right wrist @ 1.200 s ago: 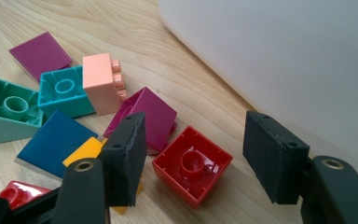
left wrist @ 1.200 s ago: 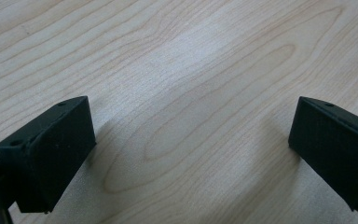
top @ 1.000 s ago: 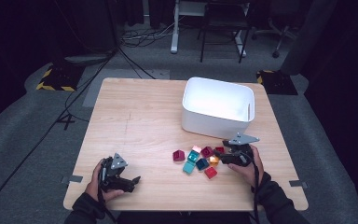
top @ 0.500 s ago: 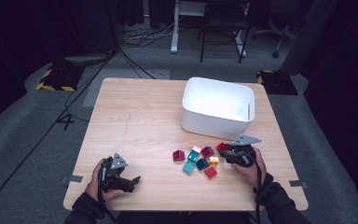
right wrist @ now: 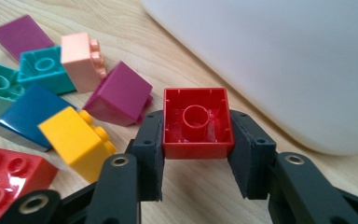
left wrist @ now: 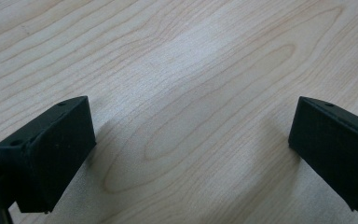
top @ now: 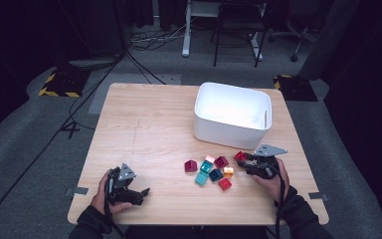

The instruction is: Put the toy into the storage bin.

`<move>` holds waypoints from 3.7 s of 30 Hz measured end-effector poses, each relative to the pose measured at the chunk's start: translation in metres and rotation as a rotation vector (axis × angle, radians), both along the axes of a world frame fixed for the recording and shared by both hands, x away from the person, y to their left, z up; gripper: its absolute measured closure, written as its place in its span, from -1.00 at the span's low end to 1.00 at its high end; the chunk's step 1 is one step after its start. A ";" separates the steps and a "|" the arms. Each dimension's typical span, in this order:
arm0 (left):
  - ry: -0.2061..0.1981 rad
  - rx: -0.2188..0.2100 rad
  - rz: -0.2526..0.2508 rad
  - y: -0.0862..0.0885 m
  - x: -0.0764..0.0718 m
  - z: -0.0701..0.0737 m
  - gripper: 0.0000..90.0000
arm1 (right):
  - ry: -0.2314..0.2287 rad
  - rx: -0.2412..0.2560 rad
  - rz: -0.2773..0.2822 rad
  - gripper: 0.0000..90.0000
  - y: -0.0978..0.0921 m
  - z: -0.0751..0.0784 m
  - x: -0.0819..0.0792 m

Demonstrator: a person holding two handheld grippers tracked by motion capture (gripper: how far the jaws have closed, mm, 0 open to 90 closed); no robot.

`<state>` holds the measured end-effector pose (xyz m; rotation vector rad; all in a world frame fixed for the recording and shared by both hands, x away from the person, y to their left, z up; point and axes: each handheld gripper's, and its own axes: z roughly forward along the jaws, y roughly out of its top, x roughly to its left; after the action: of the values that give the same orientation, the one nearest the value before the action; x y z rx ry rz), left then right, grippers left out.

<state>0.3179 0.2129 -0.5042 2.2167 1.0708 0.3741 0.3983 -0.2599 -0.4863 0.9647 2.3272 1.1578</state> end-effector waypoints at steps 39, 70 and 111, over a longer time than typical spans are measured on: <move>0.000 -0.001 0.000 0.000 0.000 0.000 -0.99 | -0.167 0.076 0.051 0.32 -0.022 0.092 -0.019; 0.001 -0.001 -0.001 0.000 0.000 0.000 -0.99 | -0.267 0.098 -0.022 0.32 -0.003 0.151 0.011; 0.000 0.000 0.000 0.000 0.000 0.000 -0.99 | -0.136 0.032 -0.188 0.21 0.000 0.117 0.068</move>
<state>0.3180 0.2129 -0.5042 2.2166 1.0702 0.3741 0.4661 -0.2600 -0.3696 1.0562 2.0691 1.1500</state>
